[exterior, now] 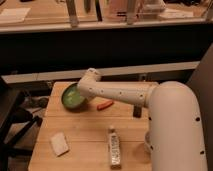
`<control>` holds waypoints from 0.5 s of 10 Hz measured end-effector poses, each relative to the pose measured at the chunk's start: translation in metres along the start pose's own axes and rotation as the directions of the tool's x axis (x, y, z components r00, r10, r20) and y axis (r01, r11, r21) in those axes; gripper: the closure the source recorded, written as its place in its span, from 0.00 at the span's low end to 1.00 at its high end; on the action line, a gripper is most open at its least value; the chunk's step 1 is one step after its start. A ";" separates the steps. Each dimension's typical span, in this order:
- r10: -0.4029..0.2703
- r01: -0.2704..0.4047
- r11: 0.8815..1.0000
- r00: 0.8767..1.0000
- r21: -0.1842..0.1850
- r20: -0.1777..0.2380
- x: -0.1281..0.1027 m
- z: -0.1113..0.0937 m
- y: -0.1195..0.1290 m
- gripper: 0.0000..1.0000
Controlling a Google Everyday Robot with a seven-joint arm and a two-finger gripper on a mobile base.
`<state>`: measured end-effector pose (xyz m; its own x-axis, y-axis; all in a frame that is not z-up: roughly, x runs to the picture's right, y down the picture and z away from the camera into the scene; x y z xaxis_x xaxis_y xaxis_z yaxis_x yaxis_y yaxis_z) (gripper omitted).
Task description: Pick up the ceramic bowl
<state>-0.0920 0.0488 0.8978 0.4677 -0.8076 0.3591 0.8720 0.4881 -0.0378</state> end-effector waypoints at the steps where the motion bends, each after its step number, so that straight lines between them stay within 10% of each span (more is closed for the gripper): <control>1: -0.011 0.011 1.000 1.000 0.001 -0.002 -0.002 -0.002 0.000 0.97; 5: -0.043 0.043 0.999 0.999 0.003 -0.015 -0.004 -0.010 0.003 0.97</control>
<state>-0.0899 0.0500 0.8866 0.4316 -0.8330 0.3461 0.8910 0.4536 -0.0194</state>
